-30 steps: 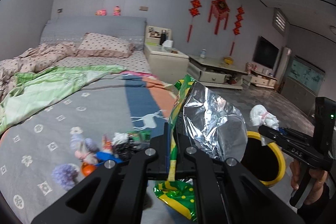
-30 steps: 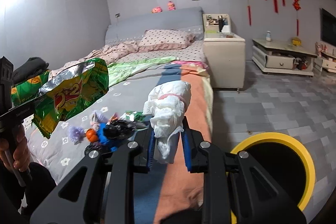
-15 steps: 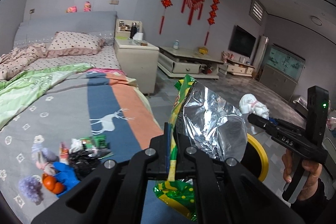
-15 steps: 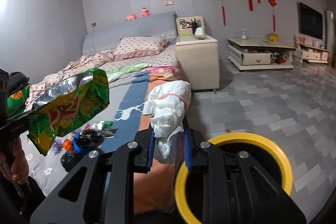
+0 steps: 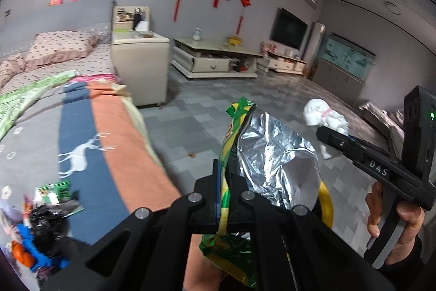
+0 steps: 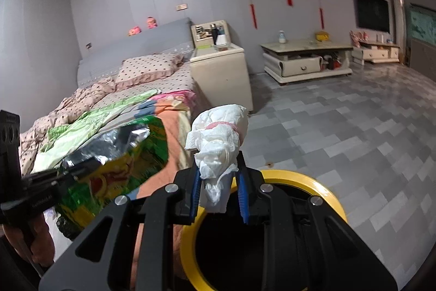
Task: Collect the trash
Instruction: 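Carry the snack bag and tissue bundle over the yellow-rimmed bin with both tools, then open both tools to drop the snack bag and tissue into the bin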
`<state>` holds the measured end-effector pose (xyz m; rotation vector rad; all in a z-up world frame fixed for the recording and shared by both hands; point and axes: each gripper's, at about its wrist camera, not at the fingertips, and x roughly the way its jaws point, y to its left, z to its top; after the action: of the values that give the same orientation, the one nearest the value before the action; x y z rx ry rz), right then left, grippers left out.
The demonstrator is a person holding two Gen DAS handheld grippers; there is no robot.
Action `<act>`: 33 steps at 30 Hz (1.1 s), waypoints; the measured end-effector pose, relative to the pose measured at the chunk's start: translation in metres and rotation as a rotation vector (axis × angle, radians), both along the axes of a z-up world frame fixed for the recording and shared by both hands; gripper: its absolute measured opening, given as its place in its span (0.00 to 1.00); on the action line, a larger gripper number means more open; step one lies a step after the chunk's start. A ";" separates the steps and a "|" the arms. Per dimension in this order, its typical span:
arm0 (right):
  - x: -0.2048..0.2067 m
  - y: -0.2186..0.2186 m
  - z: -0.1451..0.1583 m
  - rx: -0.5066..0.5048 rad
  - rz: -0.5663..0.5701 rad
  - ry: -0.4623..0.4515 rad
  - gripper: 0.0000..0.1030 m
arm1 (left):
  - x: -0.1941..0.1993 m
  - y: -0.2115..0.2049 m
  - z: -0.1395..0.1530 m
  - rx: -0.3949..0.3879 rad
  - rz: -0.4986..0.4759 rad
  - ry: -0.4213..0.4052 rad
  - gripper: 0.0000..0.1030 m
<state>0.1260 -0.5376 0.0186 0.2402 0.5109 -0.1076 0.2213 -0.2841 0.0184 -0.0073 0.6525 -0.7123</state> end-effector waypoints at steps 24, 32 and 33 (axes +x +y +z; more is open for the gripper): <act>-0.001 -0.076 -0.051 0.119 -0.185 0.109 0.45 | 0.025 -0.089 -0.056 0.054 -0.104 0.175 0.01; -0.012 -0.081 -0.042 0.114 -0.238 0.093 0.52 | 0.023 -0.081 -0.054 0.032 -0.091 0.170 0.42; -0.013 -0.081 -0.042 0.114 -0.244 0.094 0.53 | 0.023 -0.079 -0.054 0.030 -0.086 0.170 0.44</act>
<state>0.1128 -0.6186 -0.0232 0.4100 0.5806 -0.3287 0.2439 -0.3631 -0.0360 -0.0122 0.8304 -0.7900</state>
